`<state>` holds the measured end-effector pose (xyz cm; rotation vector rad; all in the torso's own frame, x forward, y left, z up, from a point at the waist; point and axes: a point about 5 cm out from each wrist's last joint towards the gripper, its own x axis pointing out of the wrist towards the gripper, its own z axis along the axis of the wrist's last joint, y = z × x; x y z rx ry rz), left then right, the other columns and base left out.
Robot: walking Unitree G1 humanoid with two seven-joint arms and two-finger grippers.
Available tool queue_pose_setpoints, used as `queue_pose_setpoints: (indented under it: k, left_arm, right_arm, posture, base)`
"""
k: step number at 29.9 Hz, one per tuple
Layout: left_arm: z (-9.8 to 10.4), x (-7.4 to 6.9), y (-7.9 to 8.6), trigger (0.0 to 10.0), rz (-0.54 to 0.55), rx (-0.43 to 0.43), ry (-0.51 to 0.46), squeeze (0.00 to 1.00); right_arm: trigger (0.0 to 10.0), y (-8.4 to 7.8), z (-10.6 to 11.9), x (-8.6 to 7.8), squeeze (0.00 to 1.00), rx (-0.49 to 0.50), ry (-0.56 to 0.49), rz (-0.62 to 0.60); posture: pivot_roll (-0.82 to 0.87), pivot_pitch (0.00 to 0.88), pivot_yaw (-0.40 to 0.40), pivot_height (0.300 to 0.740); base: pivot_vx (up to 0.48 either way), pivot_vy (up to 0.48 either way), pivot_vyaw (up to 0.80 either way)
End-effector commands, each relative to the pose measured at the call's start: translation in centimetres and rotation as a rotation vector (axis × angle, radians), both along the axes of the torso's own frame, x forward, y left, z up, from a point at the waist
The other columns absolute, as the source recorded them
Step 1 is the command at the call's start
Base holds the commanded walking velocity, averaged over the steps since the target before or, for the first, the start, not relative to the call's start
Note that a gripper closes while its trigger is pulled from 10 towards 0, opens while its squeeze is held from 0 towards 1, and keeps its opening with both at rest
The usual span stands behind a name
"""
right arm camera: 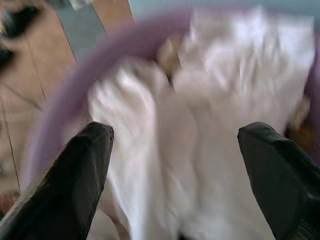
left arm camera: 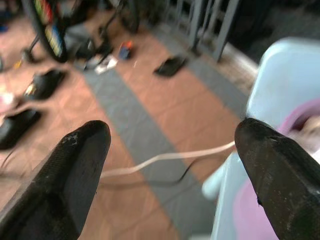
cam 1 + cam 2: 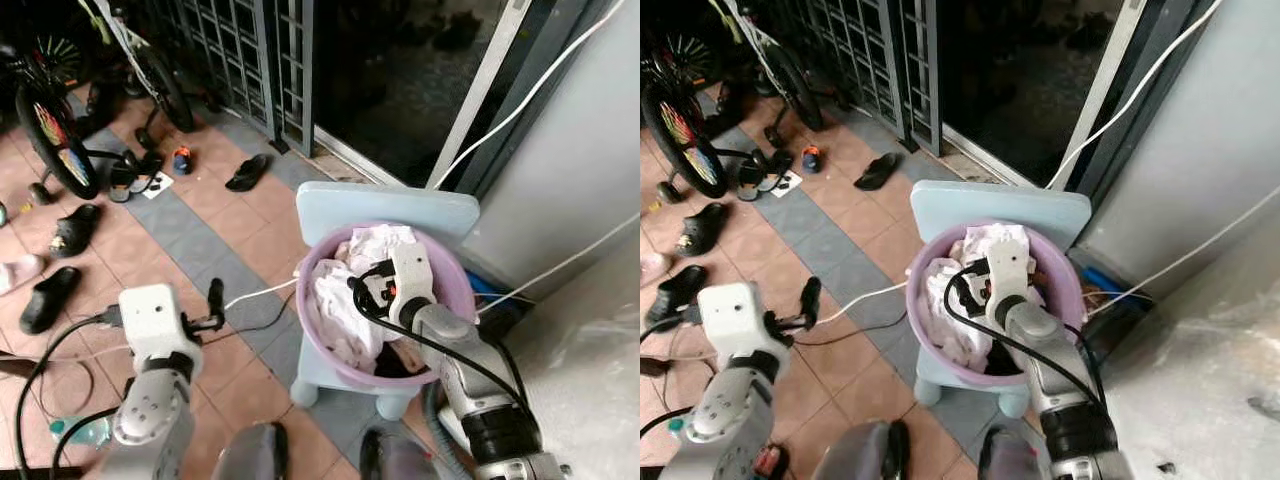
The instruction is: Clothes washing
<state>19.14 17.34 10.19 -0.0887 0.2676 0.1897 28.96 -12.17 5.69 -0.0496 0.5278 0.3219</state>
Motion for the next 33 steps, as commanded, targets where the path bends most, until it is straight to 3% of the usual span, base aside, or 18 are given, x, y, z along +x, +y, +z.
queue_pose_setpoints:
  k: [1, 6, 10, 12, 13, 20, 27, 33]
  left_arm:
    - [0.5, -0.7, 0.2, 10.0, 0.009, 0.012, 0.009, 0.00]
    - [0.7, -1.8, 0.0, 10.0, 0.020, 0.016, 0.027, 0.00]
    - [0.4, -2.9, -0.5, 10.0, 0.023, -0.002, 0.066, 0.00]
    - [0.5, -3.1, -0.7, 10.0, 0.021, -0.004, 0.070, 0.00]
    - [0.7, -3.2, -0.9, 10.0, 0.020, -0.004, 0.072, 0.00]
    - [0.9, -3.3, -0.9, 10.0, 0.023, 0.011, 0.071, 0.00]
    - [0.9, -3.1, -0.8, 10.0, 0.038, 0.015, 0.067, 0.00]
    - [0.9, -2.9, -1.1, 10.0, 0.053, 0.020, 0.050, 0.00]
  right_arm:
    - [10.0, 0.3, -1.4, -0.3, 0.00, -0.060, 0.071, 0.024]
    - [10.0, 0.7, -1.9, -0.2, 0.00, -0.114, 0.102, 0.048]
    - [10.0, 2.2, -2.7, 0.1, 0.00, -0.111, 0.130, 0.087]
    - [1.0, 2.8, -2.9, 0.3, 0.00, -0.119, 0.122, 0.109]
    - [0.0, 3.2, -3.0, 0.5, 0.00, -0.128, 0.114, 0.124]
    - [0.0, 4.5, -3.2, 1.7, 0.00, -0.158, 0.082, 0.139]
    - [0.0, 4.4, -2.7, 2.4, 0.00, -0.134, 0.063, 0.098]
    - [0.0, 3.7, -3.6, 1.9, 0.00, -0.133, 0.080, 0.093]
  posture:
    - [0.14, 0.278, -0.029, 0.740]
    - [0.14, 0.319, -0.066, 0.740]
    - [0.14, 0.348, -0.072, 0.740]
    - [0.14, 0.361, -0.067, 0.740]
    - [0.15, 0.354, -0.074, 0.740]
    - [0.15, 0.355, -0.082, 0.740]
    - [0.15, 0.349, -0.093, 0.740]
    - [0.14, 0.341, -0.106, 0.740]
  base:
    - [0.000, 0.000, 0.00]
    - [0.000, 0.000, 0.00]
    - [0.000, 0.000, 0.00]
    - [0.000, 0.000, 0.00]
    - [0.000, 0.000, 0.00]
    - [0.000, 0.000, 0.00]
    - [0.000, 0.000, 0.00]
    - [0.000, 0.000, 0.00]
